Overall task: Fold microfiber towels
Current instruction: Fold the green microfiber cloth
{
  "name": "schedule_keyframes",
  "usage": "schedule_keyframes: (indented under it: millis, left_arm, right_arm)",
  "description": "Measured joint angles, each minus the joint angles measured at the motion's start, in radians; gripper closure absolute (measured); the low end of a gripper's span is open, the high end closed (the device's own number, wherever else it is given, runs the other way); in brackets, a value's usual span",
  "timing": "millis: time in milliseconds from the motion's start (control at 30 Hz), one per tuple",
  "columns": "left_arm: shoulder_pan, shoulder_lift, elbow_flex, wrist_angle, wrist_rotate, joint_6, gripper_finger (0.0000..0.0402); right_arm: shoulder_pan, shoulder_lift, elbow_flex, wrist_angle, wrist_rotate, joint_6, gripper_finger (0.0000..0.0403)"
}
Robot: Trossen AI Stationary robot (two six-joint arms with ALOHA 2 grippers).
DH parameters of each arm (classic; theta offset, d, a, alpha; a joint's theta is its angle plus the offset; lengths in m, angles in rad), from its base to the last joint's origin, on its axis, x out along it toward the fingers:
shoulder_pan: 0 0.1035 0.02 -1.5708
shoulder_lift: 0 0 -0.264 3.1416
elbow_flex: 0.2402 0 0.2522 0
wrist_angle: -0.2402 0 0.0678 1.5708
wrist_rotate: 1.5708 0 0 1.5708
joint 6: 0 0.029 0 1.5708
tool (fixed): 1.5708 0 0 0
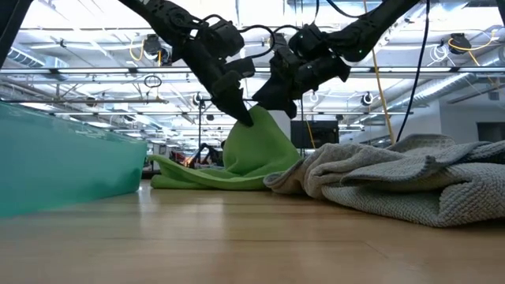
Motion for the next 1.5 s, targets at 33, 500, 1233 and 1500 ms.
schedule_keyframes:
  millis: [33,500,1233,1500]
  left_arm:
    - [0.000,0.000,0.000,0.000,0.000,0.000,0.0376]
    - [0.000,0.000,0.000,0.006,0.000,-0.008,0.0376]
    - [0.223,-0.062,0.001,-0.320,-0.009,-0.101,0.0236]
    - [0.308,0.070,-0.001,-0.296,0.176,0.086,0.0246]
  right_arm:
    - [0.000,0.000,0.000,-0.005,0.000,-0.005,0.0274]
    - [0.000,0.000,0.000,-0.051,-0.006,-0.029,0.0370]
    - [0.087,-0.104,0.000,-0.253,0.108,-0.018,0.0402]
    - [0.138,-0.103,0.000,-0.267,0.155,-0.005,0.0402]
